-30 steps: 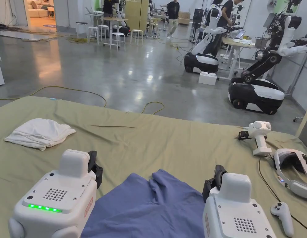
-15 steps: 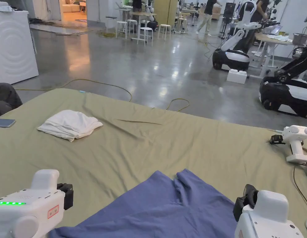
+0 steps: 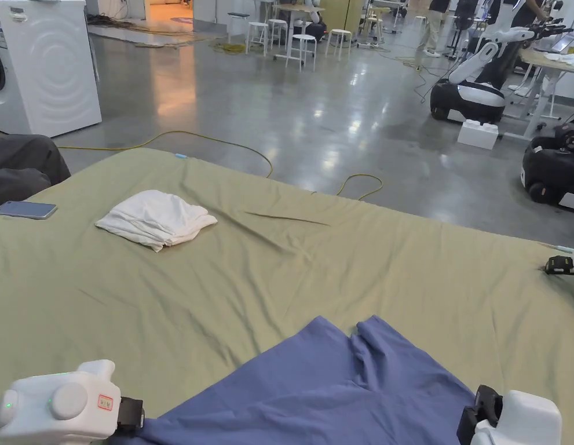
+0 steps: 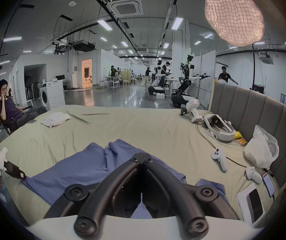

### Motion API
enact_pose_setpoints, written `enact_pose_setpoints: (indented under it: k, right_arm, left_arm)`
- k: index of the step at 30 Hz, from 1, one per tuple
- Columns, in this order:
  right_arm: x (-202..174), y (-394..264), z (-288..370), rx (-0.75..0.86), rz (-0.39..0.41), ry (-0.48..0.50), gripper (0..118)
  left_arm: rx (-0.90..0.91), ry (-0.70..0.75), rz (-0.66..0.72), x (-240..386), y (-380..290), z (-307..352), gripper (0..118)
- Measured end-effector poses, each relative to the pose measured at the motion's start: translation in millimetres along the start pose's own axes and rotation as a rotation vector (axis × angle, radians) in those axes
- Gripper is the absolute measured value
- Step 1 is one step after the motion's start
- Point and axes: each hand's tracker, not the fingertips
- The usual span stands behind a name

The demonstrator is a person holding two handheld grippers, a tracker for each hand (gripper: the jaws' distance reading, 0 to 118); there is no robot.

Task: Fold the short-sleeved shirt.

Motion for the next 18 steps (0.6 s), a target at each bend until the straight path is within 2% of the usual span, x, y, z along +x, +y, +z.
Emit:
enact_pose_setpoints:
  k: [5,8,9,10,11,12,15,18]
  right_arm:
    - [2,-7,-13,-0.056,0.006,-0.003,0]
    - [6,-11,-26,-0.084,0.018,-0.002,0]
    - [7,-11,-33,-0.097,0.021,-0.004,0]
    - [9,-10,-42,-0.123,0.022,-0.010,2]
    - [14,-8,-57,-0.166,0.017,-0.009,6]
    - [17,-7,-67,-0.194,0.014,-0.010,18]
    - [33,2,-117,-0.311,0.012,0.018,64]
    - [45,11,-166,-0.429,0.059,0.041,65]
  left_arm:
    - [-0.007,0.082,-0.016,17,-1,-11,53]
    - [0.016,0.136,-0.132,32,-8,-10,27]
    - [0.023,0.139,-0.154,37,-9,-10,14]
    - [0.019,0.126,-0.155,41,-10,-11,8]
    - [0.012,0.094,-0.162,41,-10,-9,7]
    - [0.012,0.114,-0.162,43,-11,-8,6]
    - [0.031,0.090,-0.163,31,-8,-5,6]
    - [0.065,0.055,-0.134,22,-11,6,6]
